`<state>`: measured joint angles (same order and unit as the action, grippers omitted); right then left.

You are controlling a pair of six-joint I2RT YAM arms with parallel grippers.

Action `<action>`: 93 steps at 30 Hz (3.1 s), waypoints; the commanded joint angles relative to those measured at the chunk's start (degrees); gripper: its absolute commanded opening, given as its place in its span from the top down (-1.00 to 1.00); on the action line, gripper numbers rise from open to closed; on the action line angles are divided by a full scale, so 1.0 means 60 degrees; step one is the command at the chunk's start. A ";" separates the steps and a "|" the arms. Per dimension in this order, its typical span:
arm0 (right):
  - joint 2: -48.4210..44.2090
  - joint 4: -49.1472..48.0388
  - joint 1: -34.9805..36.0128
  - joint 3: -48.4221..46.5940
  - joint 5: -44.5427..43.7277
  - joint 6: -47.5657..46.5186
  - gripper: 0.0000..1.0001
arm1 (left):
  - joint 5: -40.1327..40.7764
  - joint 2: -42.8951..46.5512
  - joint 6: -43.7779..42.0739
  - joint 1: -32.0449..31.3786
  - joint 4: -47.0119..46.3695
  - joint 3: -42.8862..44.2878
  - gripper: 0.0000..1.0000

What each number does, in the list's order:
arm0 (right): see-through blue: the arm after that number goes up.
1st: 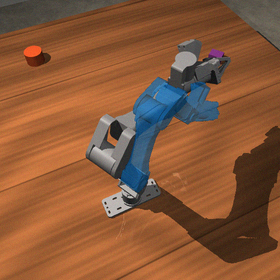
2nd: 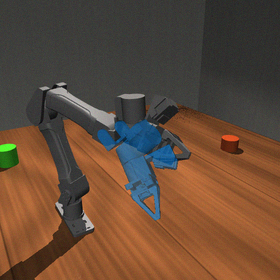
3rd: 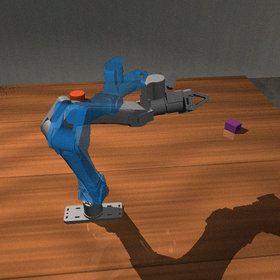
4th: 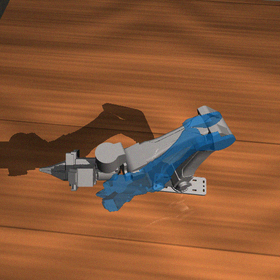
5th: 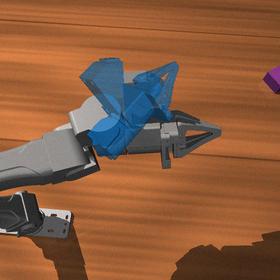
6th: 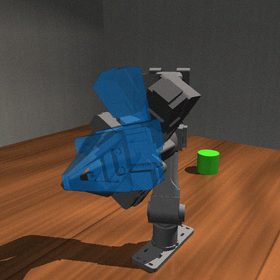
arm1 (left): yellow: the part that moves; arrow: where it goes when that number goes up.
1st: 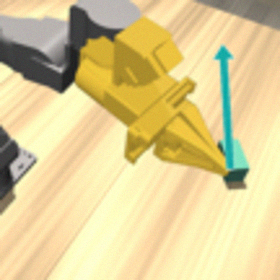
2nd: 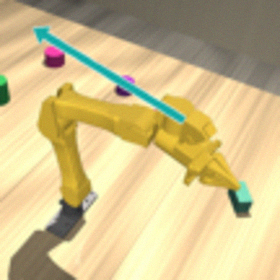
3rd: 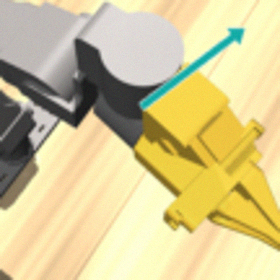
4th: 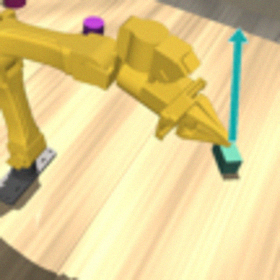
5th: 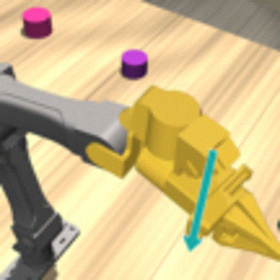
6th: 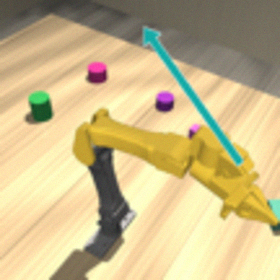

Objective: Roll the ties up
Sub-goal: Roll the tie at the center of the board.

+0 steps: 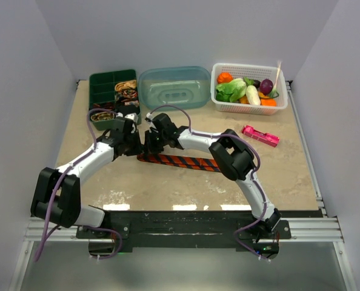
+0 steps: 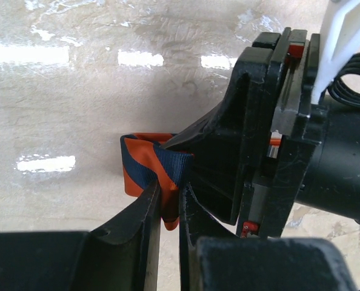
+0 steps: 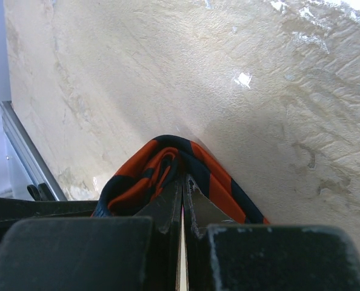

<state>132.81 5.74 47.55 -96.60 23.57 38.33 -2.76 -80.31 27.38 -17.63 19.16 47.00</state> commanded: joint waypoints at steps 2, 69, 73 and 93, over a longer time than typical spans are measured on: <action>-0.0528 -0.0415 0.0073 0.0117 0.0408 0.0043 1.00 | 0.1220 -0.0281 -0.0343 -0.0124 0.0658 0.0807 1.00; -0.2375 0.0172 -0.1523 0.2052 0.0041 -0.0909 1.00 | 0.0829 -0.1789 -0.0198 -0.2086 0.0250 0.1117 -0.09; -0.2360 0.0186 -0.1523 0.2022 0.0026 -0.0909 1.00 | 0.0724 -0.1922 -0.0051 -0.2086 0.0249 0.0999 -0.10; -0.2844 0.0742 -0.1290 0.1657 -0.0106 -0.1275 1.00 | -0.1880 -0.0152 0.0111 -0.0081 -0.0849 0.0443 -0.19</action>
<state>120.57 8.82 38.85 -83.96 23.46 32.34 -7.64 -85.80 27.38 -21.63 17.96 50.59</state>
